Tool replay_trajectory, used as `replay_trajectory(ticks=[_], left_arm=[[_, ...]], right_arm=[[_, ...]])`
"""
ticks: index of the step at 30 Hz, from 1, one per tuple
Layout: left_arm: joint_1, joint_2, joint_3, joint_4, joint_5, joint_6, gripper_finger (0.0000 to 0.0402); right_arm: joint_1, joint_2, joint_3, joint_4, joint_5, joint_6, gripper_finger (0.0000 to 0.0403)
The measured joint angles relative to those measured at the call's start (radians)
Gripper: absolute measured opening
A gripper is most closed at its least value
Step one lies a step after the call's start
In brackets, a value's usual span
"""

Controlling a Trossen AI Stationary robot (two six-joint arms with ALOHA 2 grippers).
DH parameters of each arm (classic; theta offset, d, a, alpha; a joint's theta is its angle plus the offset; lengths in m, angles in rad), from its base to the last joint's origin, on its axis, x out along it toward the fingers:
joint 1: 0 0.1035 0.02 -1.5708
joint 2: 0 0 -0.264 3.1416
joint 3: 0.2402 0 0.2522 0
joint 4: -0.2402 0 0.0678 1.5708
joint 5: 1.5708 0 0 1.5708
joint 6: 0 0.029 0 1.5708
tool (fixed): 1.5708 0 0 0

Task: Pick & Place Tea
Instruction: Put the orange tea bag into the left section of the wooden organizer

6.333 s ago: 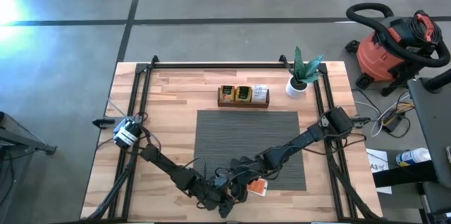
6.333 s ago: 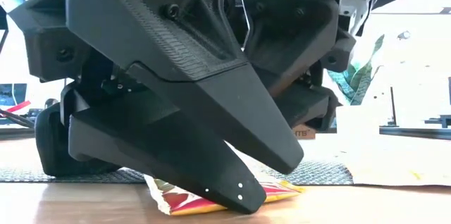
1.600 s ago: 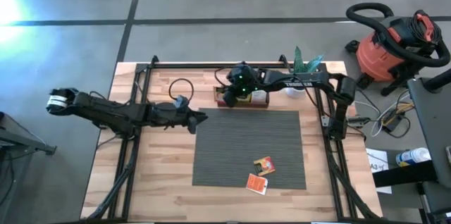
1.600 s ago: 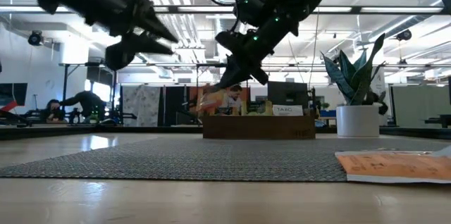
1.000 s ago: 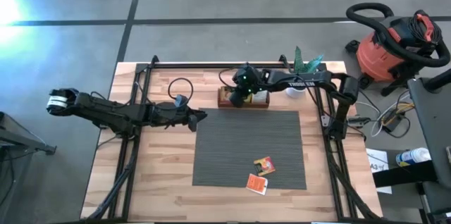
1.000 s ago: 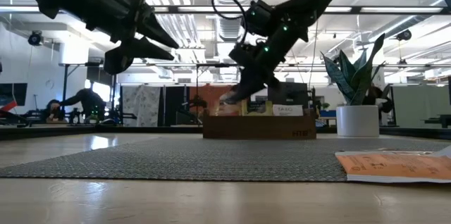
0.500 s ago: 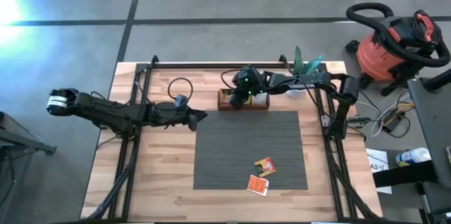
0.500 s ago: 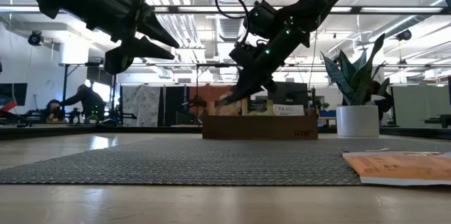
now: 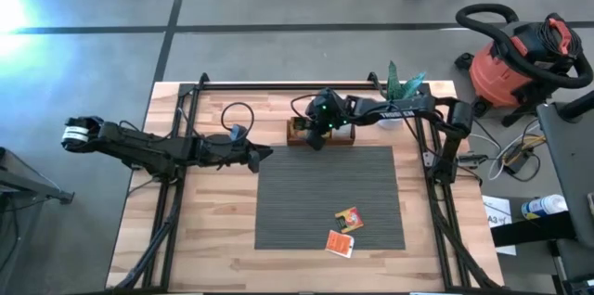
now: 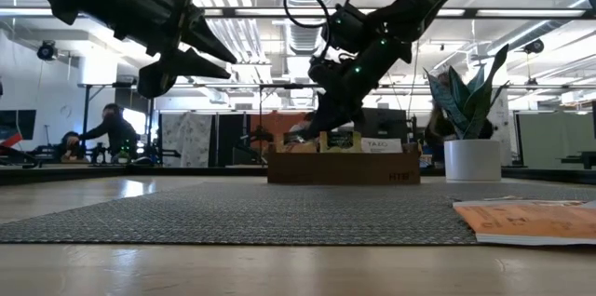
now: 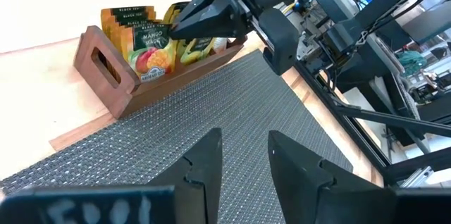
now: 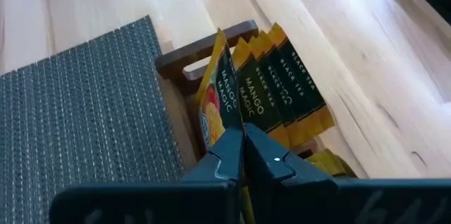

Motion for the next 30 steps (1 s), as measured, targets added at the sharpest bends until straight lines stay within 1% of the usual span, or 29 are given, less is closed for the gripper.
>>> replay_trajectory(ticks=[3,6,12,18,22,24,27,30], left_arm=[[-0.001,0.0,0.0,0.0,0.0,0.0,0.011],[-0.001,0.0,-0.001,0.0,0.0,0.0,0.011],[-0.001,0.0,-0.001,0.0,0.0,0.006,0.011],[-0.001,0.0,-0.001,-0.001,0.0,0.006,0.011],[-0.001,0.0,-0.002,-0.002,0.0,0.006,0.011],[-0.001,0.0,-0.002,-0.005,0.0,0.006,0.011],[-0.001,0.0,-0.002,-0.011,0.001,0.009,0.011],[-0.001,0.0,-0.002,-0.018,0.002,0.01,0.011]], right_arm=[[0.0,-0.002,0.013,-0.039,0.0,-0.001,0.0011],[0.0,-0.002,0.026,-0.079,0.0,-0.003,0.0024],[0.0,-0.006,0.05,-0.15,-0.001,-0.012,0.007],[0.005,-0.028,0.082,-0.152,-0.006,-0.015,0.0106],[0.016,-0.066,0.124,-0.148,-0.079,-0.033,0.0117],[0.025,-0.096,0.134,-0.156,-0.093,-0.041,0.012],[0.04,-0.138,0.116,-0.254,-0.091,-0.082,0.012],[0.058,-0.162,0.03,-0.389,-0.081,-0.066,0.0115]])
